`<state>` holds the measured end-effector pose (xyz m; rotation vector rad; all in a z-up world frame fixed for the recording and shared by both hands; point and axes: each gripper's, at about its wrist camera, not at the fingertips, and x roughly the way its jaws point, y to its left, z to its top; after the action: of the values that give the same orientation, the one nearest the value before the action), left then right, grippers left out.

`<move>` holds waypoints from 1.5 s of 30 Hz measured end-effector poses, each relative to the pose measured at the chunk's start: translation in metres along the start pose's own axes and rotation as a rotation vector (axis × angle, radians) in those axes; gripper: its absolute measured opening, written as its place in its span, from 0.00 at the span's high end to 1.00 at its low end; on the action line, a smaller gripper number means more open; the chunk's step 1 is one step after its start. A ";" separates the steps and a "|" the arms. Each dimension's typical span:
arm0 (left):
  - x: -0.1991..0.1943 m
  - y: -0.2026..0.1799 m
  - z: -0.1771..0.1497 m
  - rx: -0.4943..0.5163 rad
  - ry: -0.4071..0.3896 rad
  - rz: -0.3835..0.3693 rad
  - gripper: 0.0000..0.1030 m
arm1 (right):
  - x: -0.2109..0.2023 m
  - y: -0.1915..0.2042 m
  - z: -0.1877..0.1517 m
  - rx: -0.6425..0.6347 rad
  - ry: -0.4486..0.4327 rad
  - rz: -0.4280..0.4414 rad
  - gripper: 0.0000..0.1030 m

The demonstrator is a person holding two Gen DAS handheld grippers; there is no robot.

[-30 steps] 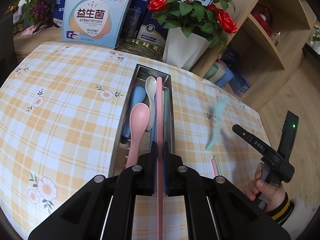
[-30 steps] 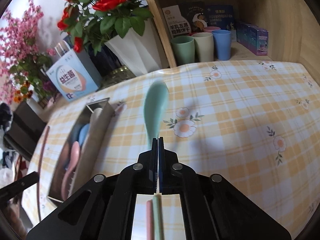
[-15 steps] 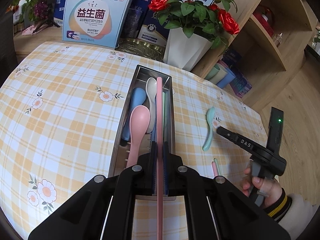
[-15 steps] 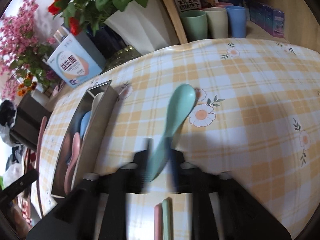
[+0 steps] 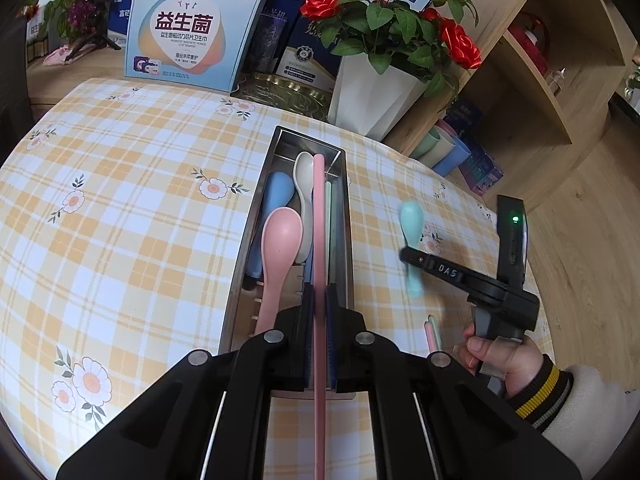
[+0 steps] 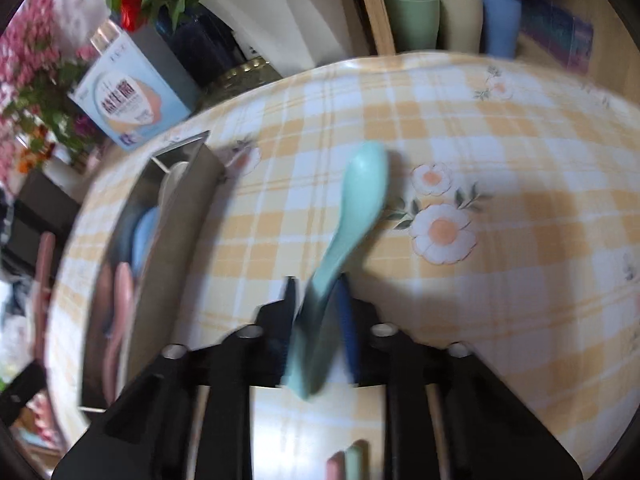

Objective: Organize utensils
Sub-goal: 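Place the pink chopstick in the tray, open the left tool while the right holds the mint spoon, then lower the mint spoon into the steel tray and open the right tool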

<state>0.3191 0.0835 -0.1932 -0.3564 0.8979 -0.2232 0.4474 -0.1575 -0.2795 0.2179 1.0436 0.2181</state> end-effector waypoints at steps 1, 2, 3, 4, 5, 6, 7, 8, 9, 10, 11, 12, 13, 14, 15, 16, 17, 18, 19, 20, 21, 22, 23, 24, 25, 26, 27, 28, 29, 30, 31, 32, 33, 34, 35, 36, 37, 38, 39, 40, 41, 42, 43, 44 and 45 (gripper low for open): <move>0.000 0.000 0.000 -0.001 0.000 -0.001 0.95 | -0.001 -0.001 -0.001 -0.001 -0.005 0.000 0.93; 0.000 0.001 0.000 -0.003 0.002 -0.003 0.95 | -0.003 -0.002 -0.002 0.004 -0.015 -0.002 0.93; 0.000 0.001 0.000 -0.004 0.002 -0.003 0.95 | -0.006 -0.003 -0.004 0.011 -0.029 0.002 0.93; 0.000 0.001 0.000 -0.006 0.005 -0.005 0.95 | -0.012 -0.004 -0.006 0.023 -0.047 0.015 0.93; 0.001 0.002 0.001 -0.010 0.010 -0.009 0.95 | -0.017 -0.006 -0.007 0.035 -0.062 0.033 0.93; 0.002 0.003 0.002 -0.015 0.014 -0.012 0.95 | -0.022 -0.007 -0.009 0.051 -0.076 0.053 0.93; 0.004 0.003 0.004 -0.020 0.021 -0.020 0.95 | -0.029 -0.009 -0.010 0.072 -0.094 0.077 0.93; 0.005 0.003 0.006 -0.022 0.026 -0.026 0.95 | -0.035 -0.009 -0.012 0.087 -0.107 0.094 0.93; 0.007 0.004 0.009 -0.024 0.030 -0.031 0.95 | -0.042 -0.011 -0.015 0.104 -0.121 0.116 0.93; 0.009 0.004 0.013 -0.024 0.032 -0.036 0.95 | -0.047 -0.012 -0.018 0.121 -0.129 0.139 0.93; 0.011 0.003 0.018 -0.017 0.033 -0.040 0.95 | -0.053 -0.014 -0.021 0.136 -0.136 0.158 0.93; 0.014 0.001 0.024 -0.001 0.031 -0.040 0.95 | -0.055 -0.015 -0.023 0.145 -0.140 0.167 0.93; 0.018 -0.002 0.031 0.015 0.028 -0.036 0.95 | -0.058 -0.016 -0.026 0.153 -0.143 0.177 0.93; 0.023 -0.005 0.039 0.031 0.030 -0.041 0.95 | -0.061 -0.018 -0.028 0.161 -0.143 0.185 0.93; 0.027 -0.007 0.045 0.038 0.031 -0.045 0.95 | -0.064 -0.019 -0.030 0.166 -0.144 0.186 0.93; 0.032 -0.009 0.052 0.046 0.033 -0.050 0.95 | -0.066 -0.021 -0.031 0.172 -0.147 0.186 0.93; 0.040 -0.012 0.060 0.059 0.039 -0.061 0.95 | -0.069 -0.023 -0.033 0.176 -0.151 0.185 0.93; 0.045 -0.015 0.065 0.068 0.041 -0.061 0.95 | -0.072 -0.025 -0.035 0.180 -0.153 0.184 0.93; 0.053 -0.018 0.070 0.085 0.050 -0.057 0.95 | -0.075 -0.027 -0.036 0.185 -0.156 0.181 0.93; 0.062 -0.020 0.074 0.097 0.067 -0.055 0.94 | -0.077 -0.030 -0.037 0.189 -0.159 0.177 0.93; 0.068 -0.020 0.075 0.102 0.078 -0.044 0.94 | -0.078 -0.032 -0.038 0.192 -0.161 0.173 0.93; 0.076 -0.020 0.076 0.108 0.098 -0.032 0.94 | -0.080 -0.035 -0.039 0.198 -0.163 0.171 0.93; 0.084 -0.020 0.076 0.111 0.119 -0.026 0.94 | -0.081 -0.037 -0.040 0.204 -0.163 0.169 0.93; 0.091 -0.018 0.075 0.110 0.135 -0.014 0.94 | -0.082 -0.039 -0.041 0.209 -0.165 0.167 0.93; 0.097 -0.017 0.074 0.109 0.149 -0.007 0.94 | -0.084 -0.042 -0.042 0.213 -0.166 0.164 0.93; 0.101 -0.016 0.073 0.105 0.162 -0.004 0.94 | -0.085 -0.044 -0.043 0.218 -0.166 0.162 0.93; 0.106 -0.013 0.071 0.100 0.177 0.000 0.94 | -0.085 -0.046 -0.044 0.222 -0.167 0.160 0.93; 0.110 -0.013 0.070 0.100 0.187 0.001 0.94 | -0.086 -0.047 -0.044 0.225 -0.167 0.159 0.93; 0.112 -0.012 0.069 0.102 0.193 0.004 0.94 | -0.087 -0.048 -0.045 0.227 -0.167 0.159 0.93; 0.115 -0.013 0.067 0.109 0.201 0.005 0.94 | -0.087 -0.049 -0.046 0.228 -0.166 0.159 0.93; 0.116 -0.012 0.067 0.112 0.206 0.004 0.94 | -0.087 -0.050 -0.047 0.228 -0.165 0.158 0.93; 0.117 -0.013 0.066 0.113 0.211 0.002 0.94 | -0.087 -0.049 -0.047 0.229 -0.164 0.158 0.93; 0.117 -0.012 0.066 0.112 0.213 -0.004 0.93 | -0.088 -0.049 -0.048 0.229 -0.163 0.158 0.93; 0.115 -0.012 0.067 0.112 0.209 -0.008 0.92 | -0.088 -0.048 -0.048 0.228 -0.162 0.160 0.93; 0.111 -0.012 0.068 0.117 0.199 -0.012 0.88 | -0.088 -0.048 -0.048 0.227 -0.161 0.161 0.93; 0.106 -0.013 0.069 0.121 0.189 -0.014 0.80 | -0.089 -0.046 -0.048 0.223 -0.161 0.165 0.93; 0.102 -0.013 0.071 0.125 0.178 -0.015 0.76 | -0.089 -0.045 -0.047 0.220 -0.160 0.167 0.93; 0.097 -0.013 0.072 0.130 0.165 -0.018 0.68 | -0.091 -0.043 -0.047 0.215 -0.160 0.169 0.93; 0.089 -0.014 0.073 0.138 0.150 -0.023 0.62 | -0.091 -0.041 -0.047 0.211 -0.161 0.171 0.93; 0.082 -0.015 0.074 0.153 0.135 -0.020 0.59 | -0.092 -0.039 -0.046 0.206 -0.159 0.175 0.93; 0.076 -0.016 0.075 0.167 0.122 -0.011 0.49 | -0.092 -0.036 -0.045 0.200 -0.157 0.177 0.93; 0.067 -0.018 0.074 0.191 0.101 0.007 0.39 | -0.092 -0.033 -0.044 0.195 -0.154 0.178 0.93; 0.059 -0.018 0.074 0.212 0.082 0.022 0.34 | -0.092 -0.029 -0.042 0.184 -0.149 0.181 0.93; 0.054 -0.018 0.073 0.225 0.069 0.031 0.27 | -0.091 -0.024 -0.041 0.176 -0.145 0.184 0.93; 0.046 -0.016 0.072 0.241 0.054 0.043 0.21 | -0.090 -0.018 -0.038 0.163 -0.140 0.188 0.93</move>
<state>0.4031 0.0682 -0.1789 -0.1081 0.9192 -0.2996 0.3718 -0.1968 -0.2283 0.4736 0.9023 0.2839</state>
